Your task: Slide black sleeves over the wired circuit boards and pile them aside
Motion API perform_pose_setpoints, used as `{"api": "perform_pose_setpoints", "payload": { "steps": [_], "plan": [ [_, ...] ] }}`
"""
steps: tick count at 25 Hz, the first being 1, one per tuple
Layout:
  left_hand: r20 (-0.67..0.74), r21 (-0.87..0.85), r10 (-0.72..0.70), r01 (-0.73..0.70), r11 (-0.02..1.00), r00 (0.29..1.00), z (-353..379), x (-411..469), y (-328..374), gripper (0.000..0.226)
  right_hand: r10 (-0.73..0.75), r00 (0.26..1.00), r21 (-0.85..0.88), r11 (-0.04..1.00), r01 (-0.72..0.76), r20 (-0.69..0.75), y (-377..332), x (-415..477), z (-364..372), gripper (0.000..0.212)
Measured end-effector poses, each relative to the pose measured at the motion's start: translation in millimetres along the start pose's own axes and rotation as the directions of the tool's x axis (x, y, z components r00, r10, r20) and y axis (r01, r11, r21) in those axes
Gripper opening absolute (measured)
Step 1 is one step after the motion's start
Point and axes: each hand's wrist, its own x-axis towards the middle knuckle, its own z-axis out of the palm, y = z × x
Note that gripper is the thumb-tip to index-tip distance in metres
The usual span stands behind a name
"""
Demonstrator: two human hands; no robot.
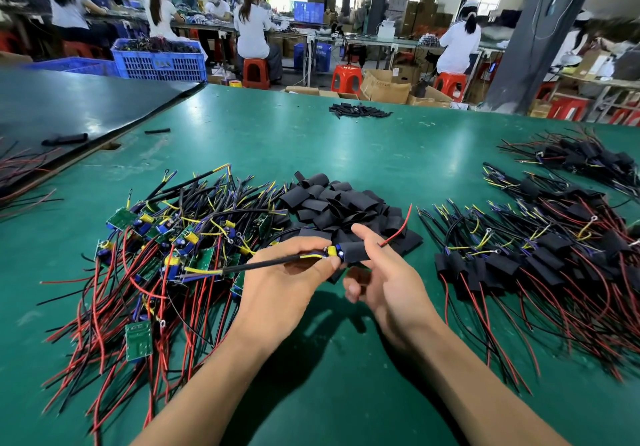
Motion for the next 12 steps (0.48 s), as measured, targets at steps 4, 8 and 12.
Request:
{"api": "perform_pose_setpoints", "payload": {
  "steps": [4,8,12],
  "plan": [
    [-0.003,0.062,0.010,-0.010,0.998,1.000,0.3,0.7,0.7,0.015,0.055,0.998,0.004,0.998,-0.055,0.010,-0.5,0.6,-1.2,0.035],
    [0.031,0.066,-0.053,0.051,0.997,0.998,-3.7,-0.2,1.4,0.015,-0.023,1.000,-0.086,0.996,0.022,-0.008,1.5,-0.2,0.8,0.030],
    [0.102,-0.093,-0.102,0.111,0.989,0.990,-0.7,-0.1,-0.2,0.019,-0.060,0.997,-0.071,0.996,0.056,-0.054,0.8,0.3,2.2,0.025]
  ]
}}
